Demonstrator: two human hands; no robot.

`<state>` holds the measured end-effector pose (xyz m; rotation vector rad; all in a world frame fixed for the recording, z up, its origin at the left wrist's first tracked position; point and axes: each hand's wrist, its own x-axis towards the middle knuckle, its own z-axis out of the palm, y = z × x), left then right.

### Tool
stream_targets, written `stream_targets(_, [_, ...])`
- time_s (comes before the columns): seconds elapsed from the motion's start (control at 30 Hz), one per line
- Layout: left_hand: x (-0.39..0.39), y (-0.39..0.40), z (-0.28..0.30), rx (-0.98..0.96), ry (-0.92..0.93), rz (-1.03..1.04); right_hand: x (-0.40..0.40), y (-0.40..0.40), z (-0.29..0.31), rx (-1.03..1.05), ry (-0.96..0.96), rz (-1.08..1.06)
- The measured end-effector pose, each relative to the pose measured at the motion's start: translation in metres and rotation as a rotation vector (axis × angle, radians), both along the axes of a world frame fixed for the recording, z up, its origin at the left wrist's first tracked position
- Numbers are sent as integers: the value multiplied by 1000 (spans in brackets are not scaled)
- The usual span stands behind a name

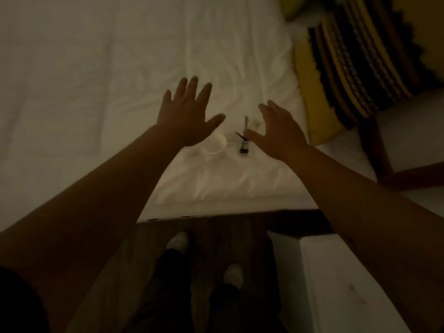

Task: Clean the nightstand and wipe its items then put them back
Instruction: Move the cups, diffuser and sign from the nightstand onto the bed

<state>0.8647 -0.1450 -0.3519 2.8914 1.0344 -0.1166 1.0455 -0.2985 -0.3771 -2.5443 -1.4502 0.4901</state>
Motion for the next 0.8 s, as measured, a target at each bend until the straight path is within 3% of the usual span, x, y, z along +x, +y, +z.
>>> stream_targets(0.2, [-190, 0, 100, 78, -60, 443, -138, 83, 91, 73, -154, 515])
stream_targets(0.4, [-418, -52, 192, 192, -82, 907, -356, 136, 186, 188, -155, 948])
stream_targets(0.53, [-549, -116, 222, 245, -50, 1181, -519, 138, 220, 202, -125, 1211])
stream_targets(0.8, [-763, -245, 255, 190, -63, 1492, -788, 100, 256, 239, -109, 1575])
